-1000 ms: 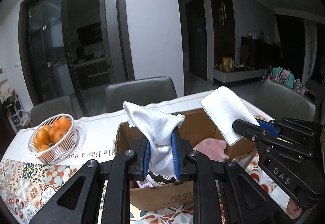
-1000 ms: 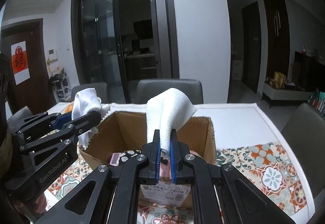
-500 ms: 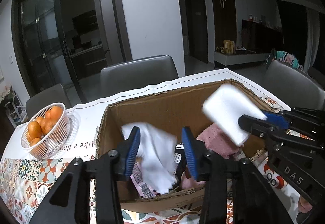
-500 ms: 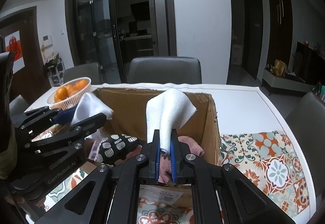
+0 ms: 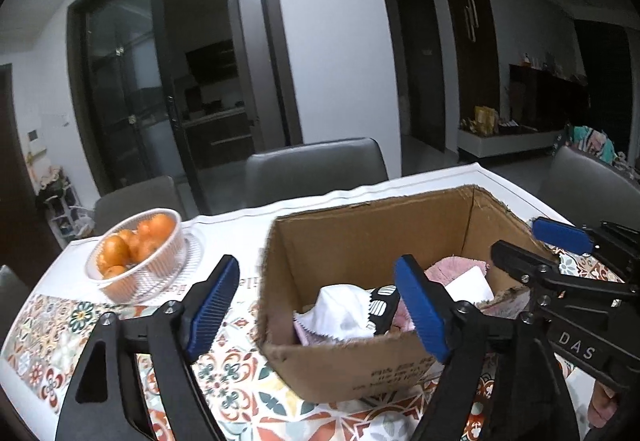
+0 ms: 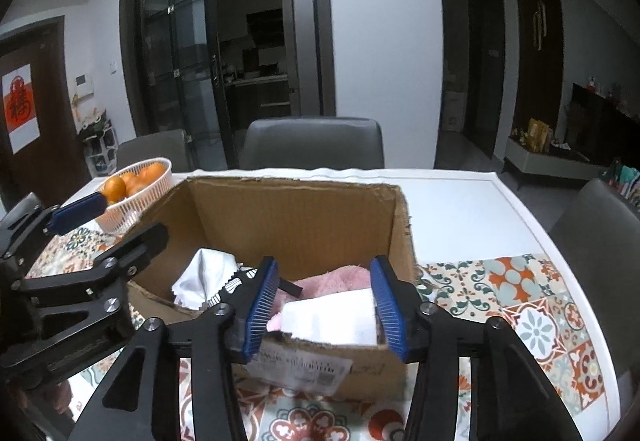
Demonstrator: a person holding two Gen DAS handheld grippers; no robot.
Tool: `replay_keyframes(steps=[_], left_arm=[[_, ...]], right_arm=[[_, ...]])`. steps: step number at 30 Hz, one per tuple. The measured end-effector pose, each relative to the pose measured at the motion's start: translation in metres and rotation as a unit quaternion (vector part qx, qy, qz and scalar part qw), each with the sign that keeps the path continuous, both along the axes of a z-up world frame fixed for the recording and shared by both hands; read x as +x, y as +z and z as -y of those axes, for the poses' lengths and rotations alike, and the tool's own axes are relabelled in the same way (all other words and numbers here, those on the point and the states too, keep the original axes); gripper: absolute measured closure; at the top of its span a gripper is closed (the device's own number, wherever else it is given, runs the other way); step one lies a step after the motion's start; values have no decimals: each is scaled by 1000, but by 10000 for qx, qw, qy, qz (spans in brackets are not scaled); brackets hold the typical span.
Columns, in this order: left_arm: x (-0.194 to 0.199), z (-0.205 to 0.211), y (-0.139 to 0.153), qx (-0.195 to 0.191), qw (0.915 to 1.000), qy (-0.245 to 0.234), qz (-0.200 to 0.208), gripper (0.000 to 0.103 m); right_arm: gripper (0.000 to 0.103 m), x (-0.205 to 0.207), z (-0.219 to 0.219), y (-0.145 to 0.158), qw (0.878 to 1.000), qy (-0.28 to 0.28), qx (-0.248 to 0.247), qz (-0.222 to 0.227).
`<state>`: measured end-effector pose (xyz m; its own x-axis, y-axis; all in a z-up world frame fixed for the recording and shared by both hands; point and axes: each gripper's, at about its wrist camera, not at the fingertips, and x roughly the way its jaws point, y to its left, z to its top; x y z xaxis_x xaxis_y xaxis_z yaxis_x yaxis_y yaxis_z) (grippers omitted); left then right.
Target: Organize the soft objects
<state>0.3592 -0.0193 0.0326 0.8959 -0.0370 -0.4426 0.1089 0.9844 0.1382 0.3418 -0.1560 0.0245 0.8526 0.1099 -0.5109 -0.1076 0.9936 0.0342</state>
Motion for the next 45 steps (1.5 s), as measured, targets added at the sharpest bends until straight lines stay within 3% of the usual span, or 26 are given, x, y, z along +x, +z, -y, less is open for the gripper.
replay_keyframes(steps=[8,18,33,45], left_arm=[[-45,-13,18,-139,9991,301,280,7],[-113,-18,41,-27,9954,577,767,0],[-209,-29,53,-182,9933,747,861,0],[-248,-25,42,-257,9945,724,713,0]], right_arm=[[35,-44,1,24,9990,-255,-83,363],[23,-113,-1,50,9959,-509,-85,749],[18,-207,-13,68,9936,-491,-165,1005],[17,-252,-8,63,9933,-511,-96,1028]])
